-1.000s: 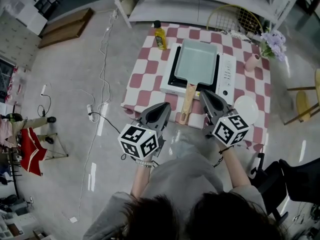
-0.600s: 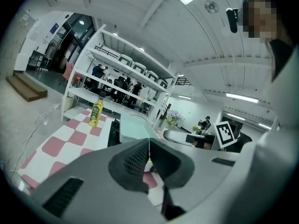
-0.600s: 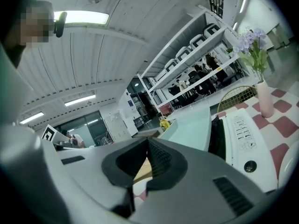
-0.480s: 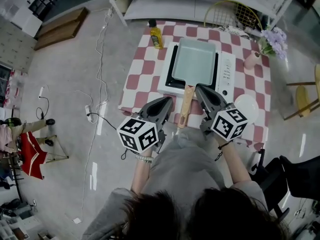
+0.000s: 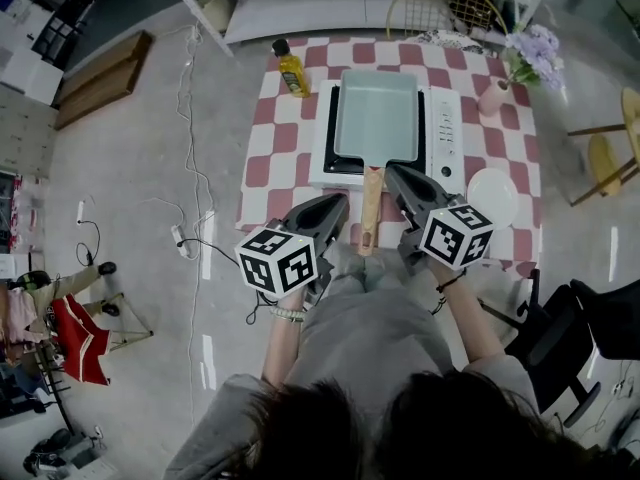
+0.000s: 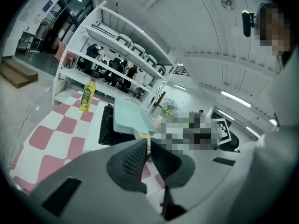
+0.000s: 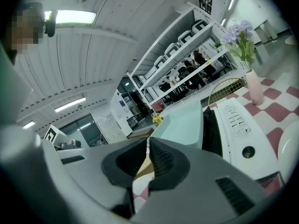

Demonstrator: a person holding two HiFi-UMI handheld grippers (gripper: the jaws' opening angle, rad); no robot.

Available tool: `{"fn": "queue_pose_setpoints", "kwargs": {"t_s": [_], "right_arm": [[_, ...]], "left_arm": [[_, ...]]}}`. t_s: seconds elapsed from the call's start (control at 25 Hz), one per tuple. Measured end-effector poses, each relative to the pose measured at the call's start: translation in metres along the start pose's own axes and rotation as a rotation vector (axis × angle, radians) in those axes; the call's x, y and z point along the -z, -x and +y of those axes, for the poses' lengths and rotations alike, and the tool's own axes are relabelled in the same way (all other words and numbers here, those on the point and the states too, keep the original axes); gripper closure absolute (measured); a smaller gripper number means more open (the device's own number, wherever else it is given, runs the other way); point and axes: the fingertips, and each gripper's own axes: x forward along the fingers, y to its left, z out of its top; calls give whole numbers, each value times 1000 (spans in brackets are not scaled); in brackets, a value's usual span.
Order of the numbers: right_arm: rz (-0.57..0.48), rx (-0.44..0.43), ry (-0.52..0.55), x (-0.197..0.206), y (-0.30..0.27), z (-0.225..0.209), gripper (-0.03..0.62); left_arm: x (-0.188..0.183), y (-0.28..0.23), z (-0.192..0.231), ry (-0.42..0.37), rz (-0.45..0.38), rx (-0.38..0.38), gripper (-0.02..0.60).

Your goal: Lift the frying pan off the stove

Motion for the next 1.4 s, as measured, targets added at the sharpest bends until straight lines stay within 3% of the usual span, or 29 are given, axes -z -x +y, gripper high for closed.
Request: {"fn": "queue_pose_setpoints", "kwargs": {"t_s": [0.28,0.6,1.4], "right_arm": [[-22,35,-88,3,2,-5,566],[-19,17,-210,9,1,-12,468],[71,-58,-467,34,-17,-20,378]], "left_arm": [[4,-7,-3,65,51,86,539],[9,-16,-10,135,85,151,467],[35,-31,-24,252,217,247,385]]}}
